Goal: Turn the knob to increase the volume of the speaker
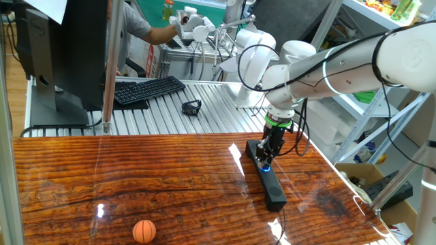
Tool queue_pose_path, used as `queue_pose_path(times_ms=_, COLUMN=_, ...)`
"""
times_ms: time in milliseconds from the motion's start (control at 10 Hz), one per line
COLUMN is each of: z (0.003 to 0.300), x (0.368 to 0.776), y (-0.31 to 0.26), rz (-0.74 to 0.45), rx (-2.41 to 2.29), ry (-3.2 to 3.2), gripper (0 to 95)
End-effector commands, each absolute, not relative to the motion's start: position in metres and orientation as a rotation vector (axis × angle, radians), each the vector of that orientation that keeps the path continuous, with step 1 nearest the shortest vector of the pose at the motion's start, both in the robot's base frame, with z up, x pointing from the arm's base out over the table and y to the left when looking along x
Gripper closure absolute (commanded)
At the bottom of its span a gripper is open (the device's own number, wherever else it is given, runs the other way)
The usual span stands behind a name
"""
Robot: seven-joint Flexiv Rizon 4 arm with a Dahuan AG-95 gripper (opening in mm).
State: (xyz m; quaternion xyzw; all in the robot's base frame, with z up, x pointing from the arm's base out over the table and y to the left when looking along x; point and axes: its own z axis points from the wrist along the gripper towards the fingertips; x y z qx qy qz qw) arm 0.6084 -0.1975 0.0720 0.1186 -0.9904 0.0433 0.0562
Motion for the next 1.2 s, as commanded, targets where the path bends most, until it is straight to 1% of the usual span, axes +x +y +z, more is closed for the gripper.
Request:
queue_pose_path(times_ms=100, z=0.0721, x=0.6089, y=-0.1975, rz=0.133, rx=0.359, ry=-3.006, gripper=57.0)
queue_pose_path(times_ms=1200, z=0.0678, x=0.6102, y=-0.2017, rz=0.141, rx=0.358, ry=-3.005, gripper=57.0)
